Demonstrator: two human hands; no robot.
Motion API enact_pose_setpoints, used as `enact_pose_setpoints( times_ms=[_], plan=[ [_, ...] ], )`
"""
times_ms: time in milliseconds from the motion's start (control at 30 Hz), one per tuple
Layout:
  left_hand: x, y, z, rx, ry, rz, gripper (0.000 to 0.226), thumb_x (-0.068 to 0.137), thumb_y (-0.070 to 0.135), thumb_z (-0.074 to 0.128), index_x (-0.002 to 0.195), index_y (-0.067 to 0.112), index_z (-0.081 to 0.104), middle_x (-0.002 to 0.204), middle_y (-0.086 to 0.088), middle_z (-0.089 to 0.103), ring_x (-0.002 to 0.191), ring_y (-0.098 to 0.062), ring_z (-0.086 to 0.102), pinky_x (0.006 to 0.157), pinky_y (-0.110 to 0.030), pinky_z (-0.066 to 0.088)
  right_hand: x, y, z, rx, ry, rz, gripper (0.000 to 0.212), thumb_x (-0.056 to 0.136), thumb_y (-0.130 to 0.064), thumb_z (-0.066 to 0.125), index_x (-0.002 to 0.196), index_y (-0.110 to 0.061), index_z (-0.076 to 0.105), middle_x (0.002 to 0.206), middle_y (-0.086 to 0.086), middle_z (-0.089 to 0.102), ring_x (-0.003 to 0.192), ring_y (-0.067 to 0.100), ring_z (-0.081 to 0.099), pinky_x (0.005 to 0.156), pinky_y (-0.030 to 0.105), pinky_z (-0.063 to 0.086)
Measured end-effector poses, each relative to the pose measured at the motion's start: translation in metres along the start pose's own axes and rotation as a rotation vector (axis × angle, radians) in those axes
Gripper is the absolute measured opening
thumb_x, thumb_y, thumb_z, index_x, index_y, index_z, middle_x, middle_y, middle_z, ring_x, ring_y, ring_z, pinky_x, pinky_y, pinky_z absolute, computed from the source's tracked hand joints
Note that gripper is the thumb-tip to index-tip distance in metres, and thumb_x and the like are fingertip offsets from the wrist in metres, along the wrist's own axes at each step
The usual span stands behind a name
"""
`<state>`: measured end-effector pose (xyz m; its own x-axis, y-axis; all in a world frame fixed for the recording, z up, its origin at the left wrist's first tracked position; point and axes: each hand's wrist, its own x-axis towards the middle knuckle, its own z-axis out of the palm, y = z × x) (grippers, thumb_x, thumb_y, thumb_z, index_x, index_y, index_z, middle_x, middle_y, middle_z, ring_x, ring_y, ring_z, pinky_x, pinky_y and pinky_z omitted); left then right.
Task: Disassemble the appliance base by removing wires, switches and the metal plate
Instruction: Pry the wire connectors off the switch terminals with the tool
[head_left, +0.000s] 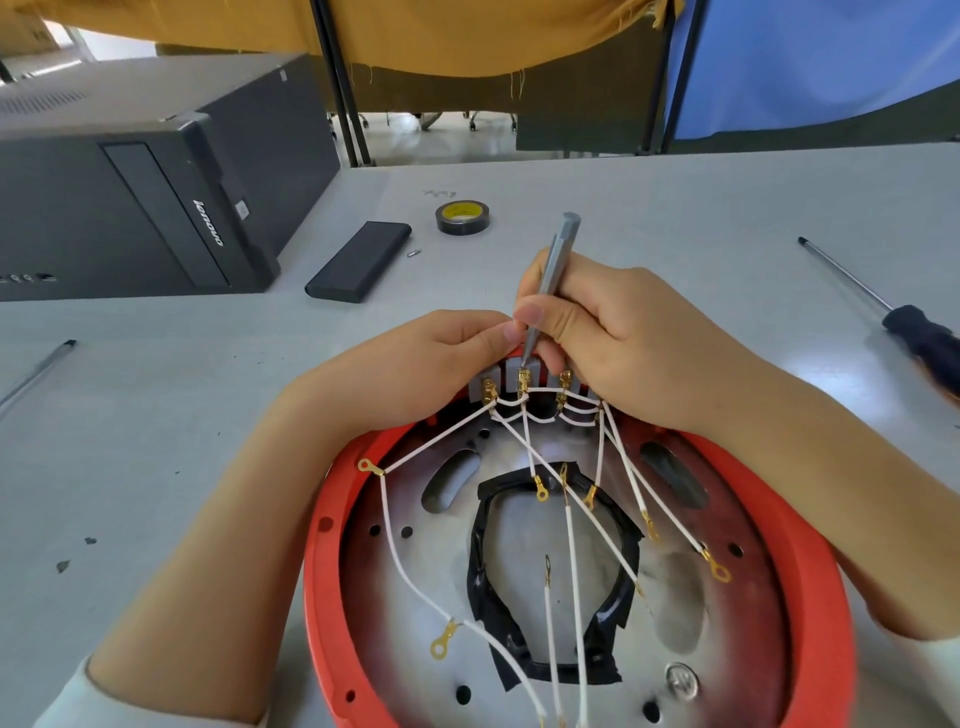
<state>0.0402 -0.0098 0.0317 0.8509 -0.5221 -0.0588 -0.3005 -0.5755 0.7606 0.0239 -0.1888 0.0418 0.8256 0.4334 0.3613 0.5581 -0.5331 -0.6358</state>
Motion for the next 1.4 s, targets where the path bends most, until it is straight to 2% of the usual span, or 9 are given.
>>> enact_pose_setpoints(
  times_ms=[67,200,367,500,667,833,1000,1167,1400],
  plan=[
    [0.0,0.0,0.0,0.004,0.004,-0.003,0.039,0.089,0.057,0.032,0.102,0.042,0.066,0.103,0.018,0.069,0.103,-0.004,0.062,0.102,-0.037,0.041,0.002,0.0,0.0,0.005,0.006,0.021,0.019,0.099,-0.029,0.043,0.084,-0.024,0.053,0.056,-0.006,0.056,0.048,0.006,0.052,0.049,0.016,0.041],
    [0.002,0.001,0.0,-0.006,-0.025,-0.014,0.037,0.099,0.045,0.033,0.109,0.032,0.066,0.109,0.005,0.069,0.108,-0.019,0.061,0.102,-0.045,0.041,0.011,0.0,-0.001,0.091,-0.024,0.167,0.025,0.099,-0.031,0.041,0.082,-0.019,0.055,0.051,-0.008,0.058,0.042,0.001,0.052,0.044,0.01,0.038],
    [0.002,0.003,-0.001,-0.005,-0.021,-0.019,0.034,0.1,0.039,0.033,0.111,0.033,0.065,0.11,0.016,0.068,0.109,-0.005,0.06,0.105,-0.037,0.039,0.017,0.002,-0.001,0.19,-0.063,0.275,0.03,0.1,-0.032,0.04,0.079,-0.018,0.057,0.047,-0.005,0.055,0.034,0.005,0.045,0.038,0.01,0.033],
    [0.001,0.003,-0.001,-0.007,-0.008,-0.027,0.033,0.1,0.04,0.034,0.109,0.035,0.066,0.107,0.017,0.069,0.106,-0.002,0.061,0.104,-0.036,0.04,0.013,0.003,-0.001,0.2,-0.031,0.226,0.028,0.1,-0.031,0.041,0.079,-0.021,0.057,0.049,-0.006,0.056,0.037,0.003,0.046,0.041,0.009,0.034],
    [0.001,0.001,-0.001,-0.004,-0.015,-0.045,0.037,0.098,0.045,0.033,0.111,0.03,0.065,0.111,0.001,0.069,0.108,-0.02,0.062,0.1,-0.047,0.043,0.006,0.003,-0.001,0.181,0.001,0.121,0.023,0.1,-0.03,0.04,0.083,-0.022,0.055,0.055,-0.006,0.056,0.042,0.003,0.048,0.045,0.013,0.038],
    [0.001,0.001,-0.001,-0.022,-0.019,-0.017,0.037,0.099,0.043,0.033,0.112,0.034,0.065,0.111,0.016,0.068,0.111,-0.005,0.059,0.106,-0.039,0.037,0.006,0.001,0.001,0.143,-0.01,0.129,0.024,0.099,-0.031,0.04,0.08,-0.026,0.055,0.054,-0.007,0.057,0.042,0.002,0.049,0.044,0.012,0.038],
    [0.003,0.0,-0.001,-0.014,-0.026,-0.001,0.037,0.098,0.044,0.032,0.113,0.033,0.065,0.112,0.016,0.067,0.111,-0.004,0.058,0.106,-0.038,0.038,0.014,0.0,0.0,0.123,-0.036,0.213,0.029,0.1,-0.032,0.039,0.078,-0.023,0.056,0.049,-0.007,0.057,0.038,0.002,0.049,0.042,0.009,0.035],
    [0.003,0.001,-0.001,-0.014,-0.019,0.0,0.045,0.088,0.054,0.033,0.112,0.033,0.065,0.111,0.013,0.068,0.111,-0.009,0.059,0.104,-0.041,0.04,0.019,0.0,0.0,0.196,-0.078,0.285,0.032,0.1,-0.031,0.039,0.078,-0.017,0.057,0.046,-0.003,0.054,0.03,0.005,0.041,0.036,0.013,0.033],
    [0.003,0.0,-0.001,0.002,-0.006,-0.027,0.037,0.099,0.042,0.033,0.114,0.03,0.064,0.112,0.012,0.068,0.112,-0.008,0.059,0.105,-0.04,0.038,0.009,0.001,0.001,0.185,-0.015,0.181,0.026,0.1,-0.03,0.039,0.08,-0.023,0.054,0.052,-0.007,0.056,0.039,0.003,0.047,0.044,0.011,0.036]
  ],
)
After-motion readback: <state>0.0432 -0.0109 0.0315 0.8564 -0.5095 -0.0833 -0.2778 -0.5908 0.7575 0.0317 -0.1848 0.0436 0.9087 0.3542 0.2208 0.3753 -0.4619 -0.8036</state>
